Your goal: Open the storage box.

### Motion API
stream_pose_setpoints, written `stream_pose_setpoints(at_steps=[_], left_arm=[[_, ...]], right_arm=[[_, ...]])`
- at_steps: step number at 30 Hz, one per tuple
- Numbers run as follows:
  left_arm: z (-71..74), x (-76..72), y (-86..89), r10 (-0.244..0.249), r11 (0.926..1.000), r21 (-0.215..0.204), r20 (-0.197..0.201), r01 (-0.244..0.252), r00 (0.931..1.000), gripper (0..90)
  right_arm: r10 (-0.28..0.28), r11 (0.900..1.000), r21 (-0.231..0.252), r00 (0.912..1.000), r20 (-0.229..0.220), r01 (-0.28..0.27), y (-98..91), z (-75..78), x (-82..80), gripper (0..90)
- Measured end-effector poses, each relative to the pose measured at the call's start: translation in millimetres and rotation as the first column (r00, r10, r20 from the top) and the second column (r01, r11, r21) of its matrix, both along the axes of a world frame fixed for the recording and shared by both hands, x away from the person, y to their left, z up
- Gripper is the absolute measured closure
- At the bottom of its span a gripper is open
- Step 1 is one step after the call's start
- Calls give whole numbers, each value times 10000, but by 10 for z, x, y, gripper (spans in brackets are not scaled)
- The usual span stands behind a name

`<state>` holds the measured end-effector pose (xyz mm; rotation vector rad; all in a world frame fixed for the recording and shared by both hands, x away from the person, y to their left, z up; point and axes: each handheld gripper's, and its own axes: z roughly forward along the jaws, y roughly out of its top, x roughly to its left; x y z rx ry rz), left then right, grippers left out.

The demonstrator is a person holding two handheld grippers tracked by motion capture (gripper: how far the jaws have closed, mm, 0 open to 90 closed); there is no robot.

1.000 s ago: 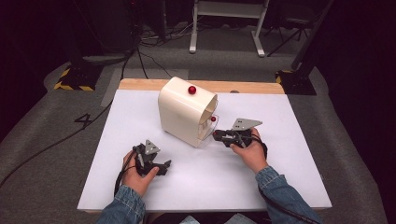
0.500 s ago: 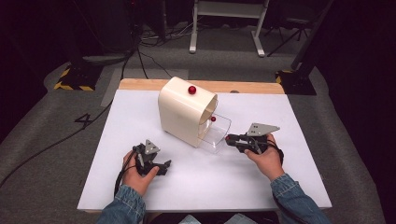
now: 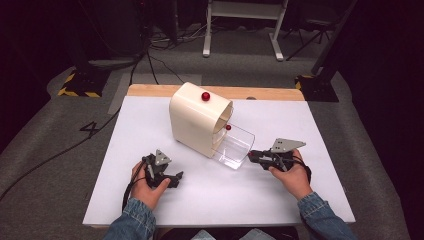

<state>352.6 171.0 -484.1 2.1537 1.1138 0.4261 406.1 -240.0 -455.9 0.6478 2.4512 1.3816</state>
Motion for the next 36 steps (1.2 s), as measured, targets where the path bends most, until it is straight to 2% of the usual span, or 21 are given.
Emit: stream_pose_setpoints(at_steps=[5, 7, 8, 13, 16, 18, 19, 20, 25, 30, 36], left_arm=[[1, 1, 1, -9, 10000, -3, -28, 9, 10000, 156], [2, 1, 1, -6, 10000, 12, -22, 6, 10000, 156], [2, 1, 1, -14, 10000, 6, -28, 14, 10000, 157], [1, 2, 0, -2, 10000, -16, -21, 2, 10000, 157], [2, 3, 1, -11, 10000, 0, -37, 11, 10000, 156], [1, 3, 0, -3, 10000, -10, -24, 3, 10000, 157], [2, 3, 0, -9, 10000, -1, -40, 9, 10000, 156], [3, 3, 0, -8, 10000, 2, -41, 8, 10000, 156], [1, 6, 1, -4, 10000, -8, -16, 4, 10000, 155], [-1, 0, 1, 4, 10000, -11, -7, -4, 10000, 156], [-3, 1, 2, 2, 10000, -41, 7, -2, 10000, 156]], right_arm=[[-13, 10000, -79, 9999, -119, 12, -21, -45, -2, 737], [3, 9997, -244, 9998, -221, -8, -35, -65, -3, 690], [-89, 9994, -342, 9999, -129, 85, -47, -70, -9, 670], [-297, 9992, -254, 9995, -143, 293, -141, -36, -42, 624], [-434, 9990, -64, 9990, 47, 434, -213, 94, -72, 605], [-459, 9989, -7, 9989, 108, 459, -221, 124, -75, 598], [-518, 9986, 147, 9984, 244, 514, -230, 209, -78, 580], [-518, 9986, 147, 9984, 244, 514, -230, 209, -78, 580], [-554, 9971, 543, 9971, 526, 525, -187, 431, -68, 567], [-430, 9962, 795, 9958, 804, 366, -76, 596, -16, 567], [-201, 9946, 1032, 9955, 923, 105, 146, 706, 95, 567]])
